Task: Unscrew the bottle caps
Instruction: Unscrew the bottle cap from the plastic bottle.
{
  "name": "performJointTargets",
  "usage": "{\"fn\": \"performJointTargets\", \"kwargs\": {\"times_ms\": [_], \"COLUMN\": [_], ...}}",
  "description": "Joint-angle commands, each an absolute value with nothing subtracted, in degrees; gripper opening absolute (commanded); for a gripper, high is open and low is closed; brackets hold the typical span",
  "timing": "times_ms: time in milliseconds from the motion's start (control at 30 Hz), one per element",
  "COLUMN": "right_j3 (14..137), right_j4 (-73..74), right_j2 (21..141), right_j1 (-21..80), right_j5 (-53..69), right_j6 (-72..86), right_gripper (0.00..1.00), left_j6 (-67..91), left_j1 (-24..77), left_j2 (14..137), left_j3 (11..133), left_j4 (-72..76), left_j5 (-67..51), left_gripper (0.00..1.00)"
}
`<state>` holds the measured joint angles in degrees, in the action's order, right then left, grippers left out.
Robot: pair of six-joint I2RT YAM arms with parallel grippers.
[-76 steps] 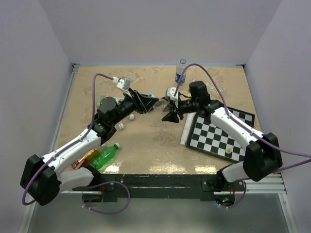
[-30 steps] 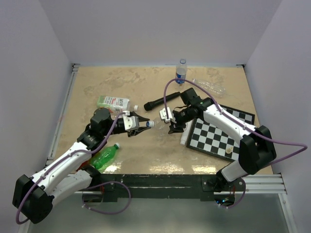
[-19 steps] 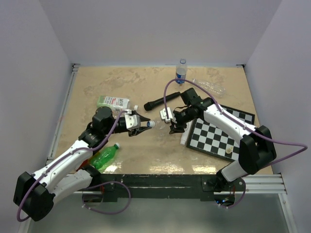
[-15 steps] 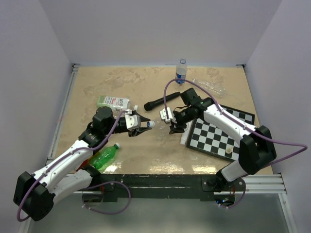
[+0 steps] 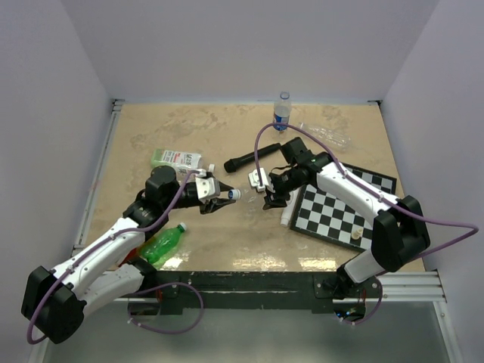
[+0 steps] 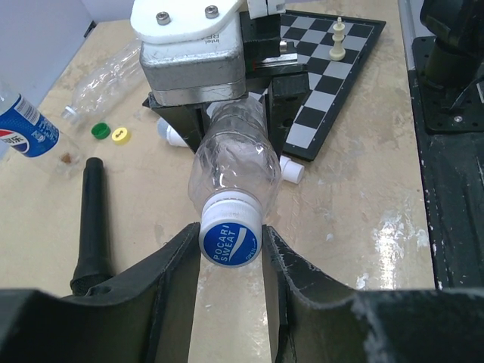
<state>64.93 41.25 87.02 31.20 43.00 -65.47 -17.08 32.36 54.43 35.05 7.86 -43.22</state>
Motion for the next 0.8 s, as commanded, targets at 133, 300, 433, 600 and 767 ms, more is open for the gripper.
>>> {"fn": "performJointTargets", "kwargs": {"times_ms": [133,300,433,600,767], "right_j3": [67.0,67.0,66.9,67.1,67.1], "right_j4": [40.4,40.2,40.1,40.4,40.2], "right_j2": [86.7,86.7,87.1,88.0,87.8], "right_j1": [31.5,31.5,31.5,31.8,31.8], "right_j5": [43.9,43.0,43.0,42.7,41.9], "right_j6": [-65.5,-65.0,-64.9,-65.1,-64.7], "right_gripper": [0.09,0.09,0.09,0.09,0.09], "left_j6": [-11.4,15.7,47.4,59.9,59.1], "left_j1": [32.5,31.7,31.2,31.3,31.3], "left_j2": [55.4,60.3,58.6,56.3,54.7], "left_j3": [38.1,45.4,39.6,38.0,41.1], "left_j4": [10.8,2.3,1.8,-2.7,-3.9], "left_j5": [-45.4,-34.8,-23.9,-19.9,-17.6], "left_gripper": [0.20,0.00,0.00,0.00,0.40]}}
